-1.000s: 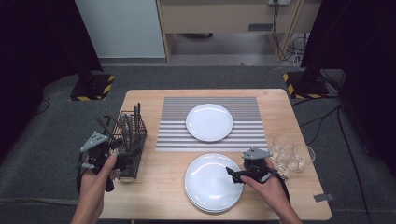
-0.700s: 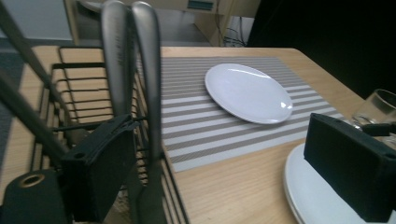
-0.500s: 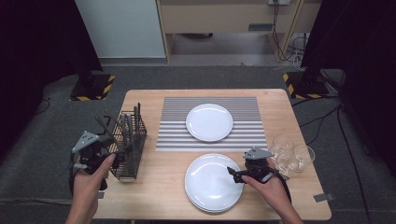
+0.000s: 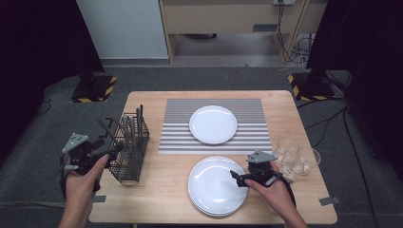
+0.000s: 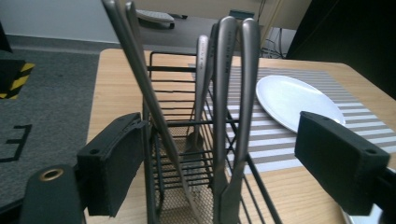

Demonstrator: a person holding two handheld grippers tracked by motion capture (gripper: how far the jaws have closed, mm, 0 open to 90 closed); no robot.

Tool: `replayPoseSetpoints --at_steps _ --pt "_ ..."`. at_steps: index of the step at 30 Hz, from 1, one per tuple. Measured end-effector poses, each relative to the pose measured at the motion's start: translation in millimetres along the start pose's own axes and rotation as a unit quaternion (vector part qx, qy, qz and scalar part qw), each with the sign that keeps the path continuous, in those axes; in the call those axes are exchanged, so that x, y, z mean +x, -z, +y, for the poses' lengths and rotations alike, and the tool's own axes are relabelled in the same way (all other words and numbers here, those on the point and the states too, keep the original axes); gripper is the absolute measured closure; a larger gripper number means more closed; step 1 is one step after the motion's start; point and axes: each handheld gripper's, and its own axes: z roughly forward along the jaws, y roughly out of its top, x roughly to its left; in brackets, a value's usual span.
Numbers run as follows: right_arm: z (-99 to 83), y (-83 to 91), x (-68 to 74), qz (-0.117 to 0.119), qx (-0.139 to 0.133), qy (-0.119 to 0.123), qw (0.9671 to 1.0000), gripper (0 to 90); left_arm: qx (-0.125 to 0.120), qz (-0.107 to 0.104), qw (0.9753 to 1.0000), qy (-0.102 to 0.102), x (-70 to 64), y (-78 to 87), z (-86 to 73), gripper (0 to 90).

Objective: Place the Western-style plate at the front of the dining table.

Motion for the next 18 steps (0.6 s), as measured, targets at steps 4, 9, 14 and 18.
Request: replayPoseSetpoints --at_steps 4,9,14,18 --pt "0.3 -0.5 1.0 0.0 0.0 0.001 1.0 7.6 0.003 0.007 0.9999 0.007 5.9 -3.9 -1.0 17.7" --pt "-0.2 0.2 0.8 -0.001 0.0 0.002 1.0 7.5 -0.003 0.015 0.9997 0.02 16.5 -7.1 2.2 25.0" --pt "-0.4 -0.4 0.1 0.0 0.0 -0.001 1.0 7.5 -0.008 0.009 0.999 0.043 19.2 -11.2 8.4 31.1" --pt "-0.5 -0.6 0.3 0.0 0.002 0.0 1.0 7.6 -0.004 0.022 0.9992 0.034 18.7 -17.2 11.3 32.5"
